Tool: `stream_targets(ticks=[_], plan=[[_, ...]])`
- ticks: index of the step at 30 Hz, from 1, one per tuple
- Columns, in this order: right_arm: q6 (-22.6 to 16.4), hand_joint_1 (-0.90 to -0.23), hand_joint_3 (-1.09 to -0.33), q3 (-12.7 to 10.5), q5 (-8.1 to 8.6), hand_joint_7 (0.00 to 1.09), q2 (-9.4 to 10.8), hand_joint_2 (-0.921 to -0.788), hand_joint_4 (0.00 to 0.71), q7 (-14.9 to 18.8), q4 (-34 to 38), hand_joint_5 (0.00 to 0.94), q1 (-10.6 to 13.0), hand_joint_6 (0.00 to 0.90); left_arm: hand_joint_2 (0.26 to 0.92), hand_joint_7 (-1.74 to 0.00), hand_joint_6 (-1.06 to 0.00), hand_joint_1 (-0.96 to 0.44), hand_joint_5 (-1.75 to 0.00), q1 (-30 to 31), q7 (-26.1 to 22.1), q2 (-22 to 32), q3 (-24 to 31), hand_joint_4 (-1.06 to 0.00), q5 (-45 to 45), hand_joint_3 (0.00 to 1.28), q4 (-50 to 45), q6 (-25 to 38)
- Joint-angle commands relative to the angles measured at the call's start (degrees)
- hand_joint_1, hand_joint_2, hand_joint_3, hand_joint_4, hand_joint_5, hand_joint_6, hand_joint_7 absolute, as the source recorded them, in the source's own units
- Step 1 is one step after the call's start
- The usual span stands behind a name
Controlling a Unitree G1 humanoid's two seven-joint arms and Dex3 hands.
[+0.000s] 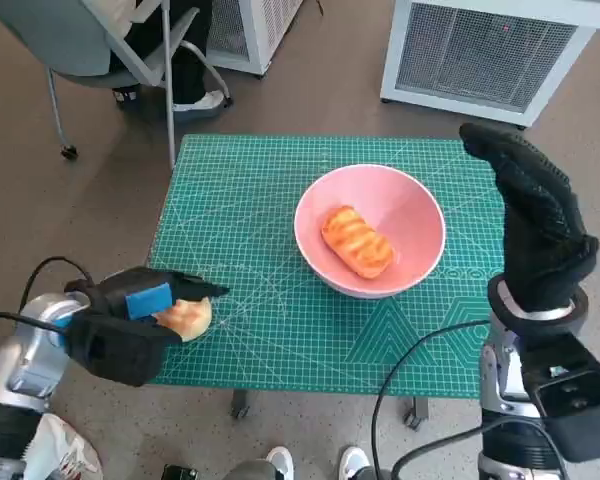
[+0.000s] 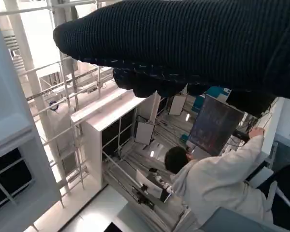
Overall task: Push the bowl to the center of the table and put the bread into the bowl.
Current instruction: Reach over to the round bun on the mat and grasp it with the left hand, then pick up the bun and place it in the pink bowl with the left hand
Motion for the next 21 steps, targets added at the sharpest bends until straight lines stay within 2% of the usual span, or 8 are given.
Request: stream_targets(ticks=[1,2,3,6,15,21], plan=[[0.57,-0.466,-0.597,-0.06,0.34,0.63,-0.13,-0.921,0.427,0.36,0.01,0.002,1.41,0.089,0.921,-0.86,-0.54,0.02,-0.81,-0.74,0.46,0.67,-0.41,-0.64,1.67,0.19,-0.38,0.6],[0.57,-0.465,-0.597,-0.07,0.34,0.63,-0.12,-0.921,0.427,0.35,-0.02,0.002,1.41,0.09,0.921,-1.03,-0.5,0.01,-0.99,-0.86,0.38,0.96,-0.13,-0.62,1.53,0.19,-0.86,0.56],[0.58,-0.466,-0.597,-0.07,0.33,0.63,-0.11,-0.921,0.427,0.33,-0.03,0.002,1.41,0.09,0.921,-1.13,-0.49,0.01,-1.1,-0.95,0.33,1.17,0.06,-0.61,1.43,0.19,-1.18,0.53],[0.56,-0.469,-0.596,-0.06,0.32,0.63,-0.04,-0.921,0.427,0.26,-0.12,0.002,1.47,0.09,0.921,-1.24,-0.48,0.0,-1.22,-1.4,0.03,1.81,0.71,-0.6,0.81,0.18,-2.11,0.49],[0.2,-0.472,-0.595,-0.11,0.46,0.63,0.17,-0.921,0.428,0.28,0.6,0.002,1.16,0.092,0.921,-1.25,-0.53,0.0,-1.22,-3.61,-1.37,3.48,5.08,-0.65,-3.7,0.13,-6.99,1.25],[0.22,-0.469,-0.596,-0.03,0.42,0.63,0.35,-0.921,0.428,0.2,0.83,0.002,0.87,0.093,0.92,-1.22,-0.57,0.0,-1.19,-7.87,-2.39,3.36,9.2,-0.67,-8.7,0.1,-11.98,3.15]])
